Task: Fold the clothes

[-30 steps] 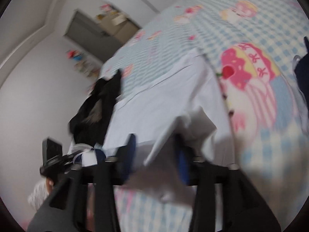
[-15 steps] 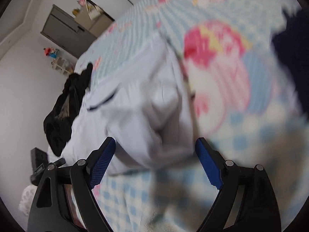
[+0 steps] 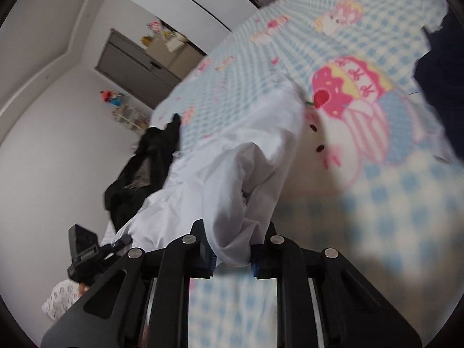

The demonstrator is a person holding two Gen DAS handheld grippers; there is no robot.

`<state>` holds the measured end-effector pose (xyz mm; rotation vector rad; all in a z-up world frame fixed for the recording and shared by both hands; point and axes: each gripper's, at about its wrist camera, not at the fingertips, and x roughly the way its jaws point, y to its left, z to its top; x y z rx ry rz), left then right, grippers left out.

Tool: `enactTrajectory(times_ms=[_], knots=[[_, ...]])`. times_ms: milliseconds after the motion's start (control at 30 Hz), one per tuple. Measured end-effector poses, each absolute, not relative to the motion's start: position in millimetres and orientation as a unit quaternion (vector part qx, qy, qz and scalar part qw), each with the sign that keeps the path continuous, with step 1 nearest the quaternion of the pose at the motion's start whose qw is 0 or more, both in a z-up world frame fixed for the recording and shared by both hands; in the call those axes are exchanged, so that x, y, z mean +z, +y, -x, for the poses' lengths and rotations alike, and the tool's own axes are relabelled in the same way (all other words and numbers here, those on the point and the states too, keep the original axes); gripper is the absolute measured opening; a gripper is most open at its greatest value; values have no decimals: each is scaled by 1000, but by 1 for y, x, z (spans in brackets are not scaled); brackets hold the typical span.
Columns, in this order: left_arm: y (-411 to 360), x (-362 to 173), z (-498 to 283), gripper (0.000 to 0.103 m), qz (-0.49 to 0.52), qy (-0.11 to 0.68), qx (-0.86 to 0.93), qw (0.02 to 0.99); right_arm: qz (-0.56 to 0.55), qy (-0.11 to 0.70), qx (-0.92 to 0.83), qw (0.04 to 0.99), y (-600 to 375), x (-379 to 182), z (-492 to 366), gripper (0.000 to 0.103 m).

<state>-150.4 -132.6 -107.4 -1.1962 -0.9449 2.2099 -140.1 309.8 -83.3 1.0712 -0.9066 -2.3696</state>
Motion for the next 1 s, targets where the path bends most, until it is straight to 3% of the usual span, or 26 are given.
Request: enactTrajectory(times_ms=[100, 200, 233, 267, 333, 433, 467, 500, 700, 833, 1000], knots=[[-138, -93, 109, 24, 424, -332, 807, 242, -371, -329, -844, 205, 317, -68, 96, 17], [-141, -121, 81, 30, 476, -312, 794, 213, -435, -286, -838, 165, 319, -96, 71, 44], [-142, -130, 72, 31, 492, -307, 789, 204, -460, -264, -835, 147, 319, -108, 63, 46], [-146, -135, 69, 37, 494, -316, 785, 199, -493, -242, -826, 125, 319, -125, 59, 46], [-155, -147, 63, 37, 498, -334, 777, 190, -505, -265, -812, 124, 327, -139, 48, 43], [-165, -139, 53, 44, 465, -332, 800, 181, -478, -270, -830, 99, 337, -116, 38, 48], [-165, -122, 50, 59, 430, -313, 827, 180, -470, -252, -842, 83, 336, -105, 38, 50], [-165, -105, 47, 65, 396, -294, 851, 179, -457, -232, -856, 70, 334, -92, 38, 52], [-112, -69, 71, 65, 362, -184, 895, 183, -404, -104, -905, 81, 283, -35, 60, 55], [-52, -89, 84, 64, 384, -107, 897, 190, -413, -48, -902, 120, 231, -49, 92, 55], [-24, -136, 83, 65, 433, -50, 883, 172, -463, 2, -877, 131, 201, -117, 103, 53]])
